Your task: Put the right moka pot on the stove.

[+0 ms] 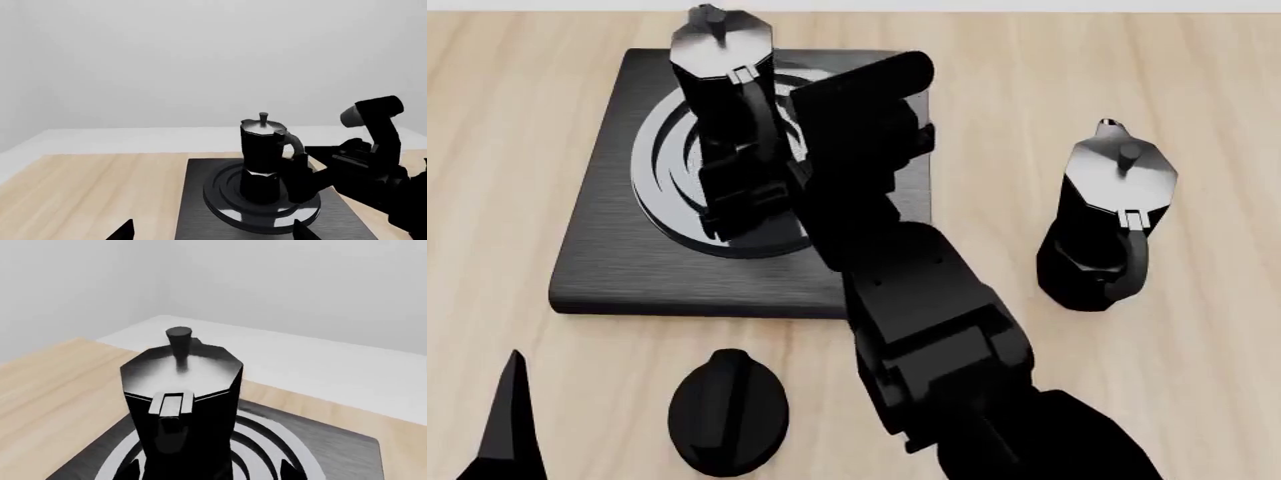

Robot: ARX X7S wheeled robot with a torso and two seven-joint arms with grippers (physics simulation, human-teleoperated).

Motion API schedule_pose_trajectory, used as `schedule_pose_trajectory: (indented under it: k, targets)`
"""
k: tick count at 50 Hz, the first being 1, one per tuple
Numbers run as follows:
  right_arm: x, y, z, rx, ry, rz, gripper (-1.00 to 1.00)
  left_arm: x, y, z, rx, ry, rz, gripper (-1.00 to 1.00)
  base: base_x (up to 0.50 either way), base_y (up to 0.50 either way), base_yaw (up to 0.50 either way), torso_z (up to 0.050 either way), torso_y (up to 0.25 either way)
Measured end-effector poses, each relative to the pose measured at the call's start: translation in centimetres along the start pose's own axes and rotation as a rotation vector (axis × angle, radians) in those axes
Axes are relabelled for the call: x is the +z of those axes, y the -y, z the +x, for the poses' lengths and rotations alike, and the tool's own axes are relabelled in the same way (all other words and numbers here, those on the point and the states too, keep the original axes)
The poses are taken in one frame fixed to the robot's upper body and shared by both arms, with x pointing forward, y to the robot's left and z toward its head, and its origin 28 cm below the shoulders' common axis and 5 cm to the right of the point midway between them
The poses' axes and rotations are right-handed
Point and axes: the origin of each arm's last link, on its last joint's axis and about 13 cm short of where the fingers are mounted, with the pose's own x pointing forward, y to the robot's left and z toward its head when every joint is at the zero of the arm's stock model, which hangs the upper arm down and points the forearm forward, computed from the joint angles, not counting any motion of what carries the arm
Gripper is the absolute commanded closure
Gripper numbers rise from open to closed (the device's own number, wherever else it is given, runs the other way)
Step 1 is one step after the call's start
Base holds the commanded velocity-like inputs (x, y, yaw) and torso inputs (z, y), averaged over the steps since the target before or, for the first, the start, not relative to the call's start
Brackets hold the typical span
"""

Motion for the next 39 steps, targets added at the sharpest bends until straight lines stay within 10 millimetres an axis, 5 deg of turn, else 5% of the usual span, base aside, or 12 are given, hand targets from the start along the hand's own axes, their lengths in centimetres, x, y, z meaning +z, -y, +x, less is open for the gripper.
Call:
schedule_pose_trajectory:
  k: [20,39]
  targets:
    - [0.1,0.5,-4.2,0.011,0.031,-0.033,-1.00,-0.1,0.0,0.1,0.004,-0.008,0.006,-1.00,0.00,0.00,0.00,0.000,0.000]
    - [1.8,0.2,-11.7,-0.025,0.099,-0.047,-1.00,-0.2,0.0,0.1,0.005,-0.012,0.012,-1.00,0.00,0.00,0.00,0.000,0.000]
